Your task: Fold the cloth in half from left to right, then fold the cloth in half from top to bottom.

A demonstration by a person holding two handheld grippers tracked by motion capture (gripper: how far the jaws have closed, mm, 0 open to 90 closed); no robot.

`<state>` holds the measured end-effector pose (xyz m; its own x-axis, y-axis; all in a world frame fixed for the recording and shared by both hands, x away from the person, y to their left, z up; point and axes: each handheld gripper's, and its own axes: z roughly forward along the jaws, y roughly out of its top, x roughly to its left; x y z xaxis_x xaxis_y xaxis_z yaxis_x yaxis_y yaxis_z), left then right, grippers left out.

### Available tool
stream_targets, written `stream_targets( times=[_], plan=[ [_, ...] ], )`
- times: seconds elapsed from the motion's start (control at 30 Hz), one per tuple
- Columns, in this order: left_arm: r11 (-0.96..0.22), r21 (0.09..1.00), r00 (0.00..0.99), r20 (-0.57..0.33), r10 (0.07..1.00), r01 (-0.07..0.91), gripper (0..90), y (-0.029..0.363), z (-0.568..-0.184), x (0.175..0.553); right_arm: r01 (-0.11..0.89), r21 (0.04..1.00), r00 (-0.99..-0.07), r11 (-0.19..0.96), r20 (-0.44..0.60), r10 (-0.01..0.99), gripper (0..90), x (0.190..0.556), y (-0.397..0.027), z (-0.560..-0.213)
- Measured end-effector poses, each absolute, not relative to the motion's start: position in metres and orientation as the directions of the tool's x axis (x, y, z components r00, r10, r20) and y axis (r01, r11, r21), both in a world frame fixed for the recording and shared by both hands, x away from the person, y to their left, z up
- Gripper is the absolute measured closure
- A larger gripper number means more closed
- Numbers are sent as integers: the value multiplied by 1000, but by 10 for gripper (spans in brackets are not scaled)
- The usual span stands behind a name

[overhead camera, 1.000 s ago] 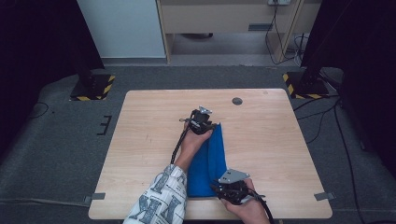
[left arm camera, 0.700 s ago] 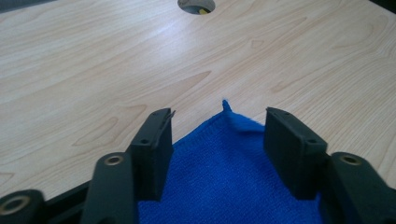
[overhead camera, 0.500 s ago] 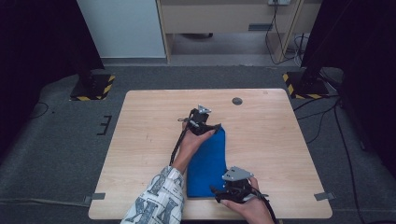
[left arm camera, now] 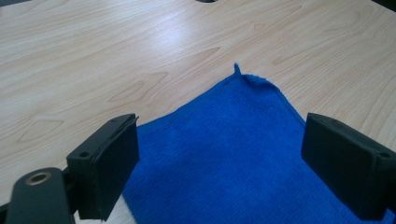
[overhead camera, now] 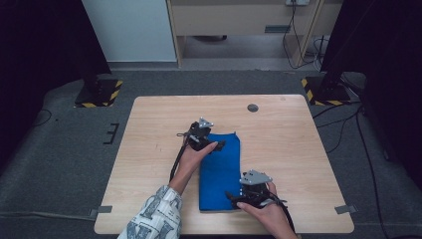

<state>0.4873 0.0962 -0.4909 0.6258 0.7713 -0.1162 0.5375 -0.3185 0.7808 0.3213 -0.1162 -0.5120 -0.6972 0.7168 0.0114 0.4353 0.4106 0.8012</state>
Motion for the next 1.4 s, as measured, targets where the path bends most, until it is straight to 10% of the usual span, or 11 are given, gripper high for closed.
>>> stream_targets(
  times=[1.4],
  plan=[
    [-324,761,591,-95,801,562,108,145,-492,489,423,767,-666,482,-98,740,173,447,-117,-495]
  ],
)
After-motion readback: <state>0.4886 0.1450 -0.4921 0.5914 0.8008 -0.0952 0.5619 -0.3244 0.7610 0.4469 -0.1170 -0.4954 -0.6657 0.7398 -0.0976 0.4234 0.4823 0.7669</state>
